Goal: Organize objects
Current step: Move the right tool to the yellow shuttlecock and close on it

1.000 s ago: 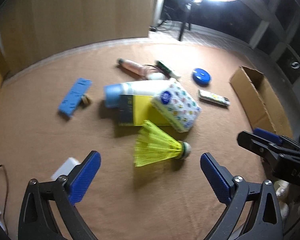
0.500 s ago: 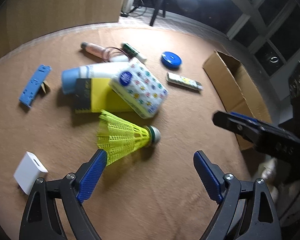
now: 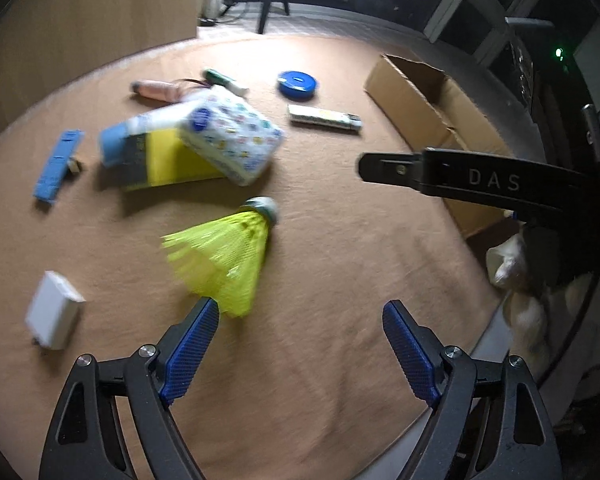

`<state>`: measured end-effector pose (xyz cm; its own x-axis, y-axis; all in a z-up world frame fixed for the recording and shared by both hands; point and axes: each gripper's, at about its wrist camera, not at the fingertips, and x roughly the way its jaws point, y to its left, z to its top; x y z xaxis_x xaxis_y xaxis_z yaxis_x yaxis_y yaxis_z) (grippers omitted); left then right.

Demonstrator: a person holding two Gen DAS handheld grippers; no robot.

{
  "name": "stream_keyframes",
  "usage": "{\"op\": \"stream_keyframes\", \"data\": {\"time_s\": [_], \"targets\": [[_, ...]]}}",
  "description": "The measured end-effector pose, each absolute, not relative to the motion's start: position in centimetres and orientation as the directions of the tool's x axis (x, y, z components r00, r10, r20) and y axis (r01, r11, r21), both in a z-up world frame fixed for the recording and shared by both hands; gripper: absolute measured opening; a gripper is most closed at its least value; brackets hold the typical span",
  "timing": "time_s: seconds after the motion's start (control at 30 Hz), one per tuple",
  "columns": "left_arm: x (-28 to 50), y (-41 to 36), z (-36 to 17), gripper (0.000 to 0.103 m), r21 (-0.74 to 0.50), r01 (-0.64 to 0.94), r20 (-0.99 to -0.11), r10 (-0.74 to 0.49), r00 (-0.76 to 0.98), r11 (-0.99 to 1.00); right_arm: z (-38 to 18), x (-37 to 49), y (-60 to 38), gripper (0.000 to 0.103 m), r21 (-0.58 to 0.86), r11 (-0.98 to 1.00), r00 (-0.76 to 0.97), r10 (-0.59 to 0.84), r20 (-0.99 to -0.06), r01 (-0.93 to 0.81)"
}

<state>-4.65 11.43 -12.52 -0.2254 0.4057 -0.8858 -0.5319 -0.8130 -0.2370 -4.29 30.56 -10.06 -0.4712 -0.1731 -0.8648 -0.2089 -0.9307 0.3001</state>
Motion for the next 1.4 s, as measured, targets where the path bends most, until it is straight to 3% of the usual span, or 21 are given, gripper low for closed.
{"op": "stream_keyframes", "data": {"time_s": [0.2,0.63,1.0,1.2,1.33,1.4], "targets": [[-6.6,8.2,-10.6,0.087,-0.124,-0.49,-0.891,0.314,-0.328,-0.863,-10.7,-4.6,29.8,0.055,0.347,-0.911,-0.445,-0.223,-0.867,-0.221],[-10.8,9.5,-13.8,0.087,-0.185,-0.58,-0.9,0.374,-0.224,-0.793,-12.7,-7.3,27.9,0.056,0.441,-0.867,-0.356,-0.346,-0.868,-0.233],[-9.7,8.6,-14.3,0.083,-0.267,-0.486,-0.875,0.421,-0.24,-0.832,-14.2,-9.6,26.2,0.056,0.493,-0.849,-0.297,-0.429,-0.853,-0.188],[-9.0,8.8,-14.9,0.061,-0.261,-0.488,-0.885,0.408,-0.224,-0.833,-14.6,-10.1,25.4,0.055,0.499,-0.85,-0.288,-0.442,-0.849,-0.167],[-9.5,9.2,-15.7,0.034,-0.269,-0.475,-0.897,0.397,-0.193,-0.838,-14.6,-10.4,25.1,0.044,0.509,-0.848,-0.284,-0.456,-0.844,-0.15],[-9.6,9.4,-16.0,0.026,-0.286,-0.475,-0.892,0.412,-0.185,-0.832,-14.7,-10.4,25.0,0.039,0.519,-0.842,-0.283,-0.467,-0.838,-0.146]]}}
